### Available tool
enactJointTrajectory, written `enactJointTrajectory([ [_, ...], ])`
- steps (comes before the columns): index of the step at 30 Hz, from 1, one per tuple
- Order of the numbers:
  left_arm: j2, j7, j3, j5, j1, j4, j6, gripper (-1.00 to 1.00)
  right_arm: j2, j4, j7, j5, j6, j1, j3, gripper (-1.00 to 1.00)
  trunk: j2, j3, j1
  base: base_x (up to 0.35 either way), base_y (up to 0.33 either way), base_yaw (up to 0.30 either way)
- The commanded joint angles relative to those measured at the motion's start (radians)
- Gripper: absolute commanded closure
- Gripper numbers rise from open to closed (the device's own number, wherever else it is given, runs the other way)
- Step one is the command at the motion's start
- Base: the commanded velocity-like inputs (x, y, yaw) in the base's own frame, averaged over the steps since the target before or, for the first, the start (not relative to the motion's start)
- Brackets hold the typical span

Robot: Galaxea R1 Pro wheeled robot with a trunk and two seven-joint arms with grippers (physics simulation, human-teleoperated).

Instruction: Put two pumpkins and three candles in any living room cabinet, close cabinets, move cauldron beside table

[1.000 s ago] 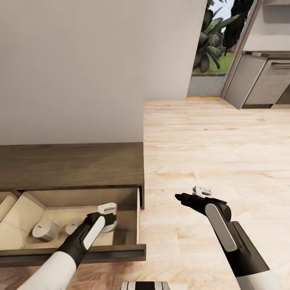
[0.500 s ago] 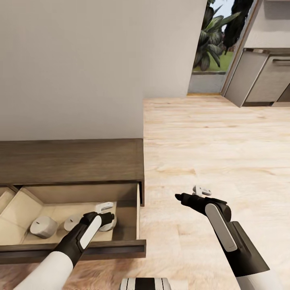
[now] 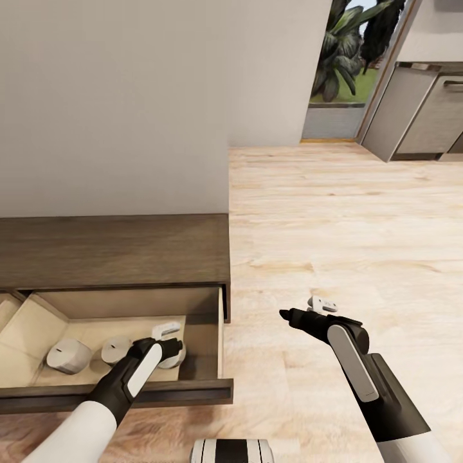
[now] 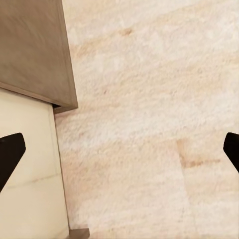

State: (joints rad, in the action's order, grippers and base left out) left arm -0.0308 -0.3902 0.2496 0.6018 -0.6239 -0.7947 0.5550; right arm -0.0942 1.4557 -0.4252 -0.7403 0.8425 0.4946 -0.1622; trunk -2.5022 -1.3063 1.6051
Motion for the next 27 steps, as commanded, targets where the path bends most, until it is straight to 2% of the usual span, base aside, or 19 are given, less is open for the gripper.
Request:
enactJointTrajectory([
  [1,-0.001,-0.01,0.005,0.01,0.0,-0.008,0.002,1.0,-0.001,0.001,-0.01,-0.01,0.001,0.001,-0.002,-1.0,0.0,-0.001,0.0,0.0,0.0,0.0],
  [5,-0.002,-0.01,0.004,0.009,0.0,-0.034,0.004,1.0,-0.001,0.0,-0.01,-0.01,0.001,0.001,-0.002,-1.0,0.0,-0.001,0.0,0.002,0.0,0.0],
  [19,-0.003,-0.012,0.002,0.006,0.0,-0.038,0.005,1.0,-0.001,0.001,-0.01,-0.01,0.001,0.001,-0.002,-1.0,0.0,-0.001,0.0,0.051,0.0,0.0],
  [24,-0.003,-0.014,0.002,0.004,0.0,-0.038,0.005,1.0,-0.001,0.001,-0.01,-0.01,0.001,0.001,-0.002,-1.0,-0.001,-0.02,0.002,0.0,0.0,0.0],
  [27,-0.002,-0.035,0.002,0.004,0.0,-0.038,0.005,1.0,-0.001,0.002,-0.01,-0.01,0.001,0.001,-0.002,-1.0,-0.001,-0.02,0.002,0.0,0.0,0.0],
])
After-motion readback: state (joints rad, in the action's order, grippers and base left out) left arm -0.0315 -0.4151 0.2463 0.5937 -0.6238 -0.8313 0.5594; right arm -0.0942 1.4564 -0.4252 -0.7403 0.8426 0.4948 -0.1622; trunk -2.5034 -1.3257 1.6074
